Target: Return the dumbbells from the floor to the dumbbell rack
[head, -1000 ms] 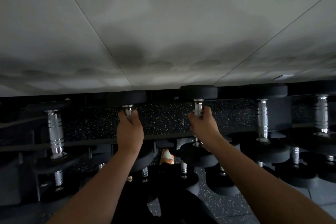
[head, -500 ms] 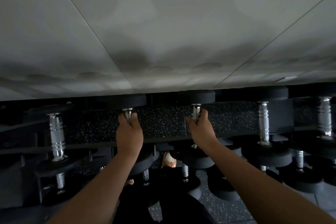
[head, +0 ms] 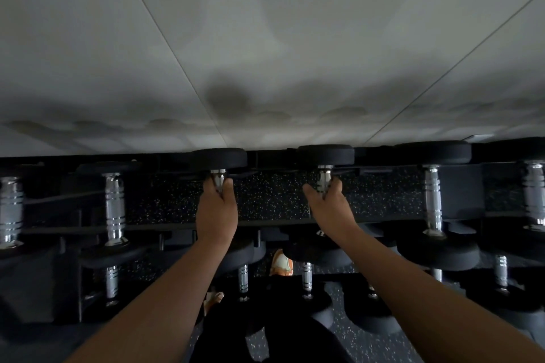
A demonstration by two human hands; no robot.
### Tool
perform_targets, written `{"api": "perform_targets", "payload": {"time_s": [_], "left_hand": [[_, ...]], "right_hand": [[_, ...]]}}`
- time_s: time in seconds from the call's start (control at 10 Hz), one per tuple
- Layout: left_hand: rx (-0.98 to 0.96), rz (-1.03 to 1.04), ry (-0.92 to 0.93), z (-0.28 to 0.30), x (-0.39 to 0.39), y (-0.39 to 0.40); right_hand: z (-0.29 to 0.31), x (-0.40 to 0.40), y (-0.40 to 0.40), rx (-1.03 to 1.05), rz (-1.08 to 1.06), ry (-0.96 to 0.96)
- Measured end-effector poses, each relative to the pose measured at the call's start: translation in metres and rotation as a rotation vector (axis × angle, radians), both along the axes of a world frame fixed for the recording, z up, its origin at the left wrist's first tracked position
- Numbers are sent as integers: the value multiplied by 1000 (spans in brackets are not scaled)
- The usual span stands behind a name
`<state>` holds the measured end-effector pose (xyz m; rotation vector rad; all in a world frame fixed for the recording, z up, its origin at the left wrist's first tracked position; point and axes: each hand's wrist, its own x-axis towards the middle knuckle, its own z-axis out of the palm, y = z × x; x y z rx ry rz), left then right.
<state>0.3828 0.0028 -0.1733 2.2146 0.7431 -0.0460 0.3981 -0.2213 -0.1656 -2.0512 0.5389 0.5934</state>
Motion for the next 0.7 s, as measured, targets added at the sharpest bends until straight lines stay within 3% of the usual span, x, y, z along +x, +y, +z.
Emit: {"api": "perform_targets", "payload": {"time_s": [0.4,0.7], "left_hand": [[24,-153,21,34,-32,1],[68,-154,9,57,-69,29]], "right_hand": [[27,-16,11,-61,13,44],[59,-56,30,-49,-14,-105]]}}
